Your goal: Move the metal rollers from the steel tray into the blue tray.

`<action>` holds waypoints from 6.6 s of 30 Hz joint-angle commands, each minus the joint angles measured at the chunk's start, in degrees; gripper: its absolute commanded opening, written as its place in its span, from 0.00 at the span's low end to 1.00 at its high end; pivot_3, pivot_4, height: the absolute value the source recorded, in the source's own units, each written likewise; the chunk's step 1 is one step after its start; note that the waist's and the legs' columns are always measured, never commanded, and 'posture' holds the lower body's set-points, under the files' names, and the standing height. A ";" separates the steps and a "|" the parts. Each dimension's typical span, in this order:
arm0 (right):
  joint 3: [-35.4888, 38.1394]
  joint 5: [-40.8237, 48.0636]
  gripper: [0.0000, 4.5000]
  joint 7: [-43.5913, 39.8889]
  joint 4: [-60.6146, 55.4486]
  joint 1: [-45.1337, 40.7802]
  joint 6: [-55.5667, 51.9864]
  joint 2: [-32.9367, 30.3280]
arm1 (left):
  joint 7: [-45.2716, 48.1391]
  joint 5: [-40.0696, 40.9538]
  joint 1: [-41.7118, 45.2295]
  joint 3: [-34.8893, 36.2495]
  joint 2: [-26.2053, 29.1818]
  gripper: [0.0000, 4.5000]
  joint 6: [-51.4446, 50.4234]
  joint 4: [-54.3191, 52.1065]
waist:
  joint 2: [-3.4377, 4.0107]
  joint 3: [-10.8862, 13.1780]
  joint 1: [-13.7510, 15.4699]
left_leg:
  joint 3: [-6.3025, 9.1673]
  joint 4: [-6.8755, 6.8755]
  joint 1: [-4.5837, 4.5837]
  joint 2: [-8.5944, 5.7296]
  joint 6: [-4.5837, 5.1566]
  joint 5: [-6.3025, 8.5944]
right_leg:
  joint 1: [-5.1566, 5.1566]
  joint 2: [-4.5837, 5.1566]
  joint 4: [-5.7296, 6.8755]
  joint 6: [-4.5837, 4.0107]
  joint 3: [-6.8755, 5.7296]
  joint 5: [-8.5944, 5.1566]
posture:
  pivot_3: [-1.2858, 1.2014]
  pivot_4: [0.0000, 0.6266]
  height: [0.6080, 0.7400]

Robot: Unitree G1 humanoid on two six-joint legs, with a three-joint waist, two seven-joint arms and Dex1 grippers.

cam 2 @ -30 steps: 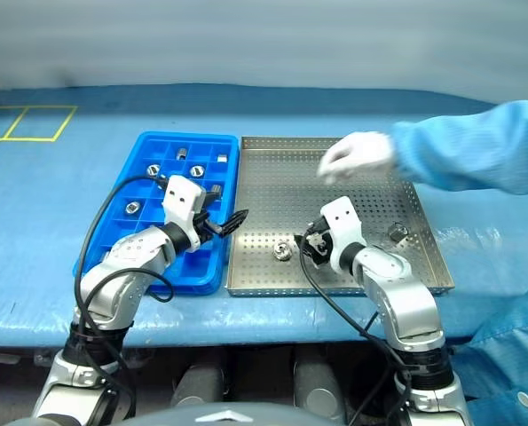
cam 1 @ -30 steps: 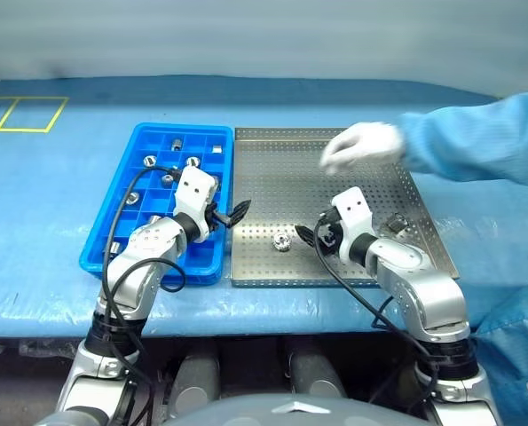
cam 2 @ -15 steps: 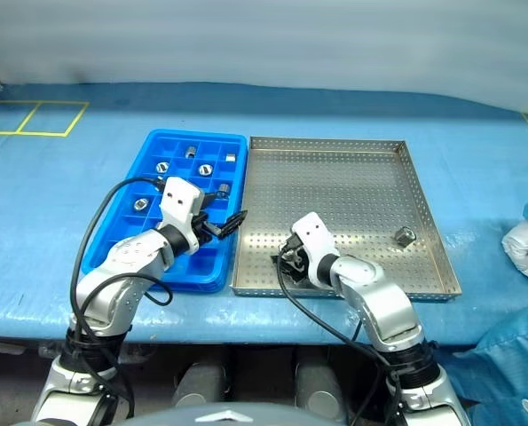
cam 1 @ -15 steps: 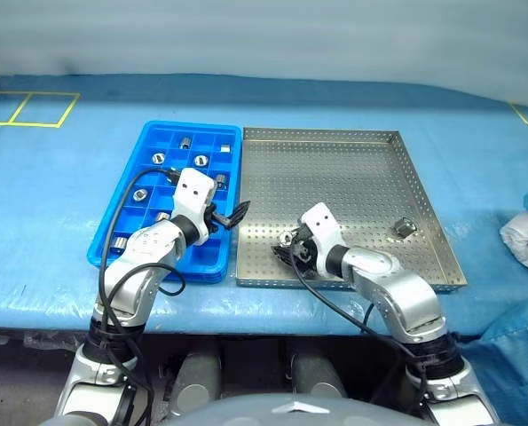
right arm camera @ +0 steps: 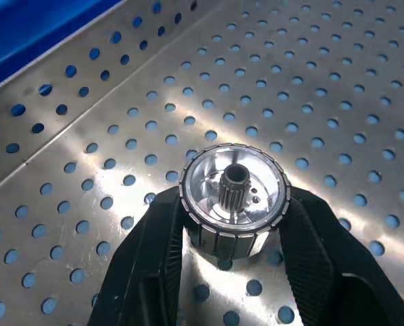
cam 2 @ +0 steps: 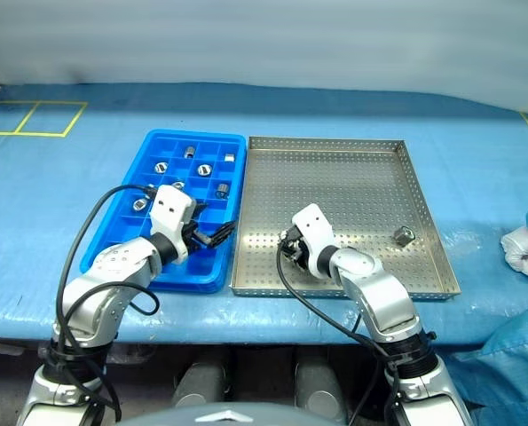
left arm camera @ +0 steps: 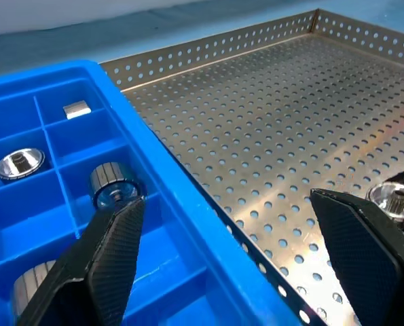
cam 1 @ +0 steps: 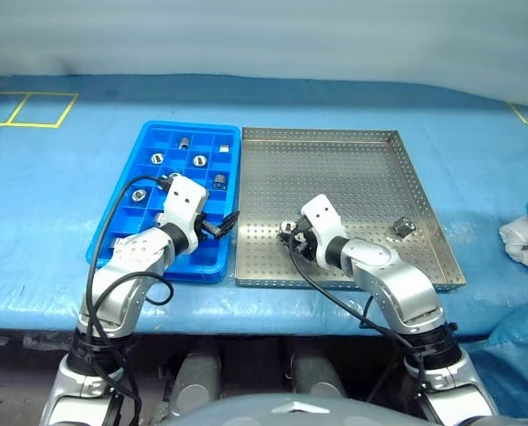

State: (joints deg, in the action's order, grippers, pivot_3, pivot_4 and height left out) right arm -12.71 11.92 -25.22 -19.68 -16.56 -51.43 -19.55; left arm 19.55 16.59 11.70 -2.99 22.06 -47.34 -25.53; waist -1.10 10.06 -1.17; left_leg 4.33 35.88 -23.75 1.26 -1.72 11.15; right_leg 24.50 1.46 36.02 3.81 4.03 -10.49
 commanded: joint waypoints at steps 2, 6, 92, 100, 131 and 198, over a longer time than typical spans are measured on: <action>-1.08 3.57 0.38 -2.73 -2.72 -6.54 1.11 3.84 | -3.94 -0.02 -2.01 7.75 1.16 0.94 -4.03 -5.76 | -0.01 0.01 0.03 | 0.01 -0.01 0.00 0.02 0.00 0.00 | 0.01 -0.03 0.01 0.00 -0.01 0.00 | 0.60 0.24 1.00; -5.95 4.54 0.38 -5.36 1.33 -12.42 1.83 8.89 | -4.84 1.11 -4.91 13.16 3.42 0.94 -10.35 -10.87 | -0.02 0.01 0.72 | 0.10 -0.11 0.03 0.07 0.00 0.00 | 0.00 -0.07 0.01 -0.05 -0.09 -0.02 | 0.62 0.24 1.00; 4.84 -2.30 0.46 2.32 -3.15 -4.52 6.94 1.79 | -4.27 -3.98 6.71 1.38 0.75 0.94 -6.30 -1.81 | 0.11 0.03 -1.02 | 0.00 -0.07 0.05 0.04 -0.07 0.05 | 0.00 -0.06 -0.01 -0.05 0.04 -0.05 | 0.56 0.24 1.00; -2.84 -5.38 0.46 1.51 12.46 -14.85 17.12 10.28 | -8.32 -5.89 0.47 5.72 2.01 0.94 -10.85 -5.97 | 0.08 0.04 0.82 | 0.03 -0.08 0.02 0.04 -0.08 0.05 | 0.00 -0.06 -0.02 -0.05 -0.01 -0.03 | 0.60 0.24 1.00; -2.07 -5.14 0.87 1.23 2.88 -6.66 13.54 10.10 | -6.81 -4.26 -0.78 1.84 -1.08 0.94 -8.92 -8.27 | 0.08 0.04 3.47 | 0.12 -0.27 0.04 0.05 -0.16 0.01 | 0.02 -0.04 -0.03 -0.21 -0.16 -0.12 | 0.60 0.24 1.00; -4.01 -4.81 0.38 -2.74 19.92 -17.37 21.16 15.27 | -3.01 -2.40 -6.97 11.06 3.27 0.94 -2.86 -8.53 | 0.09 0.05 1.29 | 0.10 -0.14 0.07 0.10 -0.12 0.03 | 0.00 -0.09 0.05 -0.14 -0.12 -0.07 | 0.62 0.24 1.00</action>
State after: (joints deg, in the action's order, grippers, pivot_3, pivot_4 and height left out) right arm -16.05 7.73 -27.57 -0.44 -32.65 -32.36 -4.69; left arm 17.30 14.12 4.99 6.37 24.96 -49.54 -30.85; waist -1.00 10.11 0.13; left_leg 4.43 35.72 -23.68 1.35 -1.85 11.17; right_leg 24.50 1.37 36.06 3.67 3.90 -10.56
